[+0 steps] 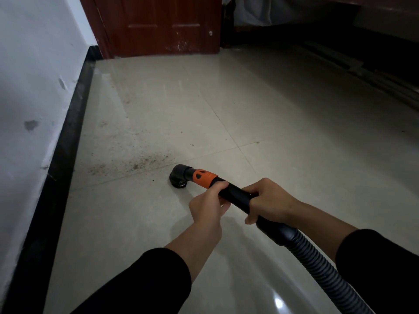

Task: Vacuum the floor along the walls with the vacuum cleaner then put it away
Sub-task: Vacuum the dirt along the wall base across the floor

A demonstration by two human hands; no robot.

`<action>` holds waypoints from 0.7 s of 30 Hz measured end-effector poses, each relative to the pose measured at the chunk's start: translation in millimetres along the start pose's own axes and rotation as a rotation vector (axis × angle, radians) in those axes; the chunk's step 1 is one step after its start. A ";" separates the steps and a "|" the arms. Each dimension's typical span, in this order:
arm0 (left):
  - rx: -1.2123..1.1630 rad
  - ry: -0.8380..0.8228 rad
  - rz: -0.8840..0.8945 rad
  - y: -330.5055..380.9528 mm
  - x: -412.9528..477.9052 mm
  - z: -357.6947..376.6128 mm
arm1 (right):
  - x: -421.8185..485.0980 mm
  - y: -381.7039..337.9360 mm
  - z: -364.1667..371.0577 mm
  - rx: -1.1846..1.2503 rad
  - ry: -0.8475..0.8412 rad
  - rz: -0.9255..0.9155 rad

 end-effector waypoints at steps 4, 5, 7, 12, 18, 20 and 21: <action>-0.002 -0.020 -0.013 2.0 6.7 4.4 | 6.6 -0.1 0.3 0.004 0.030 0.007; -0.003 -0.029 -0.016 3.1 9.1 6.3 | 9.1 0.2 0.0 0.012 0.040 0.011; -0.010 -0.047 -0.024 5.3 14.1 10.7 | 14.7 0.0 -1.0 0.021 0.063 0.021; -0.011 -0.066 -0.036 8.1 31.1 20.7 | 29.3 -1.7 -5.0 0.018 0.120 0.047; -0.025 -0.111 -0.032 11.2 52.4 39.5 | 45.4 -11.5 -20.4 -0.033 0.158 0.087; -0.030 -0.140 -0.033 12.1 57.2 47.4 | 49.2 -14.0 -27.3 -0.054 0.167 0.100; -0.034 -0.148 -0.036 12.0 59.3 51.6 | 50.7 -14.0 -31.2 -0.061 0.173 0.109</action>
Point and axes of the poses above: each hand's wrist, its own x-axis towards the middle knuckle, its own z-axis out of the palm, y = z × x, the point moved 6 cm from there along x, towards the middle knuckle, and after that the axes turned 7 degrees about z, right-handed, at the moved point
